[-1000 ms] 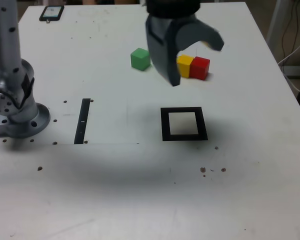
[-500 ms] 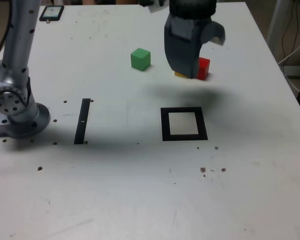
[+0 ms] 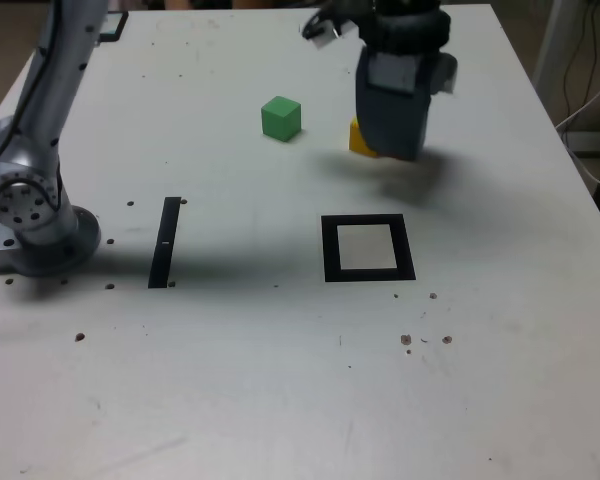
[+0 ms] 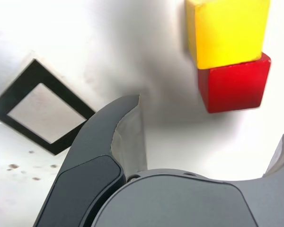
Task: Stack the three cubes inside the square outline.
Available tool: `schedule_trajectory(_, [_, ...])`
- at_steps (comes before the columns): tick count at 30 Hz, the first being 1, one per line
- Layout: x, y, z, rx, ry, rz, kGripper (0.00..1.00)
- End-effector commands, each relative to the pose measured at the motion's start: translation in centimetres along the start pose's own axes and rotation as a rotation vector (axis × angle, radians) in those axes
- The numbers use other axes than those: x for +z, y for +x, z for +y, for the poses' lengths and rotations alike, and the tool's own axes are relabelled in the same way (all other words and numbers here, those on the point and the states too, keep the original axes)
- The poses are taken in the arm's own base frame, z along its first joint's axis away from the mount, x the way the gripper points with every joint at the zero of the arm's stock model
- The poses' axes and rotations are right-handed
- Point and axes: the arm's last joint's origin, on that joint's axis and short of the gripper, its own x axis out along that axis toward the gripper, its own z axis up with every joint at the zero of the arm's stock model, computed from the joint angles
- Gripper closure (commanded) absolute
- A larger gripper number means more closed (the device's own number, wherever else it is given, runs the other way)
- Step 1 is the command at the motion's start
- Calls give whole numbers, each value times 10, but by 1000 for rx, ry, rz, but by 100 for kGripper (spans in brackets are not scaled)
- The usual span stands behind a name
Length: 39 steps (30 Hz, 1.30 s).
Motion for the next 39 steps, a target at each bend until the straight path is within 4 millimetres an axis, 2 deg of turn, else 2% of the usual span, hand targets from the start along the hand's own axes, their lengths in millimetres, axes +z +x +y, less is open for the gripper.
schedule_trajectory(1, [4,5,-3,8,-11,-13,1])
schedule_trajectory(15, [23,31,-11,7,-100,-95,3])
schedule_trajectory(34, [19,36,3,65,-207,-107,5])
schedule_trajectory(39, [19,37,4,67,-212,-106,9])
